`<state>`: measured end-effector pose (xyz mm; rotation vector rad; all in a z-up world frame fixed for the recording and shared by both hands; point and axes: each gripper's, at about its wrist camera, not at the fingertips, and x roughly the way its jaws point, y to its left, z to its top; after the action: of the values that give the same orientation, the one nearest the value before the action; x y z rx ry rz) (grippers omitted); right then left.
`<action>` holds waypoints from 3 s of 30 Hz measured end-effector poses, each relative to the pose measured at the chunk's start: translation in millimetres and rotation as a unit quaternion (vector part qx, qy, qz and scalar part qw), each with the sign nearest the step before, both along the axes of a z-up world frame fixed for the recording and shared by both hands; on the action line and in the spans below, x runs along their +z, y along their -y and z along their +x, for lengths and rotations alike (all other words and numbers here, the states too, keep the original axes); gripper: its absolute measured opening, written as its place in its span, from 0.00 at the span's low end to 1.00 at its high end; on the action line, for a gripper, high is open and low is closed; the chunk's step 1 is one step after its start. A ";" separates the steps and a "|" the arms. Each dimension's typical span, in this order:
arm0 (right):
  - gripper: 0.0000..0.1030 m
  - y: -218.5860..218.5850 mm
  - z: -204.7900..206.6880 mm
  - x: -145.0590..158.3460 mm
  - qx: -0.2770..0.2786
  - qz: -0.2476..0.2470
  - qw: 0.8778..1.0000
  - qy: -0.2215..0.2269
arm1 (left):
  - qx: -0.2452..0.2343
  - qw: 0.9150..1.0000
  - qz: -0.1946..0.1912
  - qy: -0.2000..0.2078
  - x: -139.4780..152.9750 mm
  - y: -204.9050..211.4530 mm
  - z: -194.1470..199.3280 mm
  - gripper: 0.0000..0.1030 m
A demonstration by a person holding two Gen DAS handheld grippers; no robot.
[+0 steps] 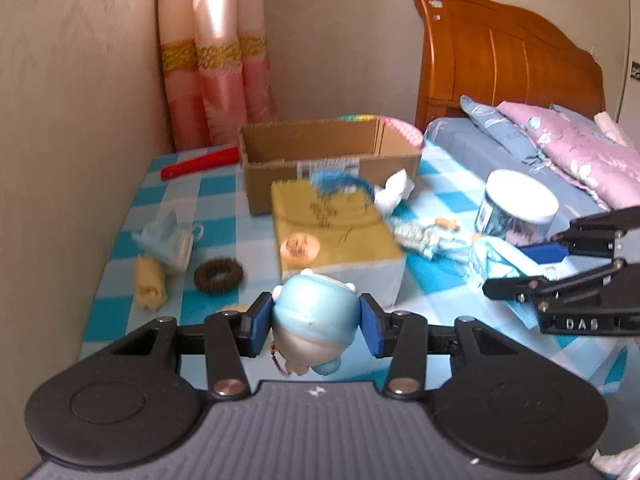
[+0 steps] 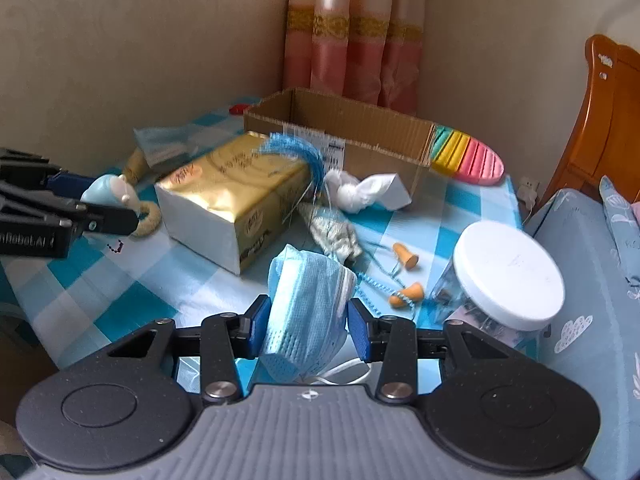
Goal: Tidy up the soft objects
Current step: 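Carry the toy into the cardboard box and open the left gripper while the right carries the mask, then lower the mask into the box and open the right gripper while the left withdraws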
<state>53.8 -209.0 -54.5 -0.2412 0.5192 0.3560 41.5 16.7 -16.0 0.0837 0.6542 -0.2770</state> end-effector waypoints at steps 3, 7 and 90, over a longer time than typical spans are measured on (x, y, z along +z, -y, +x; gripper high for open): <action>0.46 5.3 -4.2 7.6 0.001 0.004 1.000 0.012 | -0.005 1.000 0.009 0.017 14.6 4.9 10.5 0.44; 0.46 10.9 -5.2 16.7 0.001 0.009 1.000 0.024 | -0.018 0.999 0.007 0.030 33.6 12.6 36.1 0.44; 1.00 -9.1 141.3 101.2 0.003 0.017 1.000 0.022 | 0.084 0.996 -0.017 -0.012 -21.0 -22.3 2.1 0.99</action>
<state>195.1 -199.9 46.7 -0.2182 0.4688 0.3640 43.6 39.0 -37.0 -0.0073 0.6766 -0.1277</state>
